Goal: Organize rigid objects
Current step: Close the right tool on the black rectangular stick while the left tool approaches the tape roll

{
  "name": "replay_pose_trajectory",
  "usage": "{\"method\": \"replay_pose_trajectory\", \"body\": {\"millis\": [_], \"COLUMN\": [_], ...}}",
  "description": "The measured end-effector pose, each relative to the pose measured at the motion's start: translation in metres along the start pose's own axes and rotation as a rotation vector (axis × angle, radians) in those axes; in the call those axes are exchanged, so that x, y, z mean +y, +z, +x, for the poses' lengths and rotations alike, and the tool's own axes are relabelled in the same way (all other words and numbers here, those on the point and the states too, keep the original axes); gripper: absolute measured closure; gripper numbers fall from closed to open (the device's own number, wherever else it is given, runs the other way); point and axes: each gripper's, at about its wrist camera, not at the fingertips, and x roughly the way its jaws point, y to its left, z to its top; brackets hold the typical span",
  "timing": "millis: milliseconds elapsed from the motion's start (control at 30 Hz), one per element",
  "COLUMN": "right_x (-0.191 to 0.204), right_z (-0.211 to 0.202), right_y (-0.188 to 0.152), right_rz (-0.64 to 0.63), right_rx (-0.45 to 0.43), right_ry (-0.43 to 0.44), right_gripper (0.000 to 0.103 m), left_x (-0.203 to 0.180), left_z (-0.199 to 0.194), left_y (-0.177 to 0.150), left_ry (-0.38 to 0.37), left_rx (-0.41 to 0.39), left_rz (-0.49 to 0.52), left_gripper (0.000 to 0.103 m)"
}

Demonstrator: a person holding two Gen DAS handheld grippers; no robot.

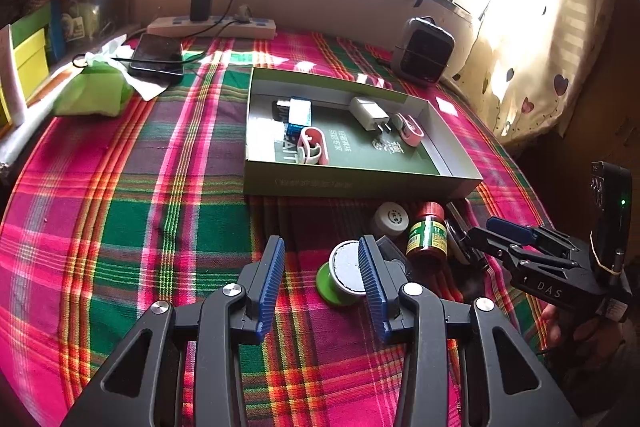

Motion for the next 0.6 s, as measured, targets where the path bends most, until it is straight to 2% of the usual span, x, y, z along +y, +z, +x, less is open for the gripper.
{"method": "replay_pose_trajectory", "body": {"millis": [400,500,600], "right_x": [-0.002,0.0,-0.005], "right_z": [0.013,0.014,0.014], "right_y": [-0.001,-0.002,-0.001], "right_rz": [-0.02,-0.065,-0.062], "right_rx": [0.027,0.029,0.029], "right_ry": [-0.069,-0.124,-0.122], "right_gripper": [0.053,0.053,0.053], "left_x": [-0.005,-0.008,-0.01], "left_z": [0.0,0.0,0.001], "left_y": [-0.002,-0.003,-0.003], "left_ry": [-0.022,-0.024,-0.021], "left_rx": [0.006,0.006,0.011], "left_rz": [0.013,0.019,0.024], "left_gripper": [0.065,0.065,0.065]}}
